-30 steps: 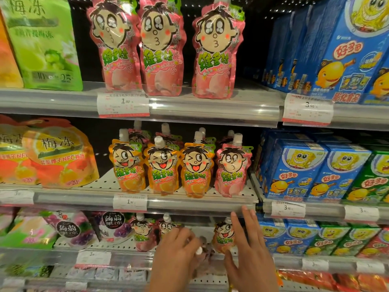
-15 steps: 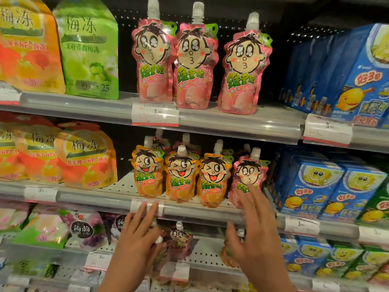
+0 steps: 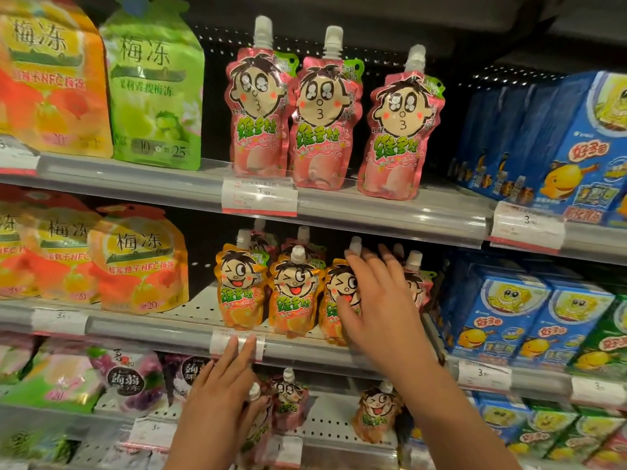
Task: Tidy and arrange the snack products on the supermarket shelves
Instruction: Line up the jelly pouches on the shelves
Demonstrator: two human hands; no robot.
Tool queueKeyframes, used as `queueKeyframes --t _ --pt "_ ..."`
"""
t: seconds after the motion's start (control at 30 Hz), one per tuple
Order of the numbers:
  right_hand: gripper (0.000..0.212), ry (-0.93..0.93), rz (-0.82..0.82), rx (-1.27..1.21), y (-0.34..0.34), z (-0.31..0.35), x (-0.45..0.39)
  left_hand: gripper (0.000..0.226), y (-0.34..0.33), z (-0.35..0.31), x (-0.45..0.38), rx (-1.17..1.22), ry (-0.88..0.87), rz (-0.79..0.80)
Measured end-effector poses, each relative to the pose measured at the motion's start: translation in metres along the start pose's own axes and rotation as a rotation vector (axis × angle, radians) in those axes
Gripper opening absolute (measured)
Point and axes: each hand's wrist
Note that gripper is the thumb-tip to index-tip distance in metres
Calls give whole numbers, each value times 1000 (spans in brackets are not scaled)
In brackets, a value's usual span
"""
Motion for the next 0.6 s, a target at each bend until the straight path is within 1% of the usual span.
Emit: queueKeyframes --t 0.07,0.17,0.2,0.27,0.33,0.47,0.6 --pt "63 -12 9 -14 0 -1 2 28 2 -1 0 50 6 44" --pt "64 -41 -26 -15 3 1 2 19 2 0 -1 42 -15 5" --pt "63 -47 -46 -15 5 2 2 25 2 0 -2 31 -18 -3" --pt "60 -53 -80 -13 9 4 1 46 0 0 -2 20 -19 -21" --pt "61 -61 -102 -17 11 4 1 57 2 -1 -2 23 -10 -9" --pt "63 -98 -128 -91 11 1 -1 61 1 1 -2 54 -14 2" --pt "61 -125 -107 -165 11 -2 -7 62 1 0 -2 66 -12 1"
Point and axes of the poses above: each hand's wrist, its own x-axis away from the middle knuckle, its own y-axis out of the back of the hand, z = x × y, and after that the axes turned 5 degrees about y, right-handed
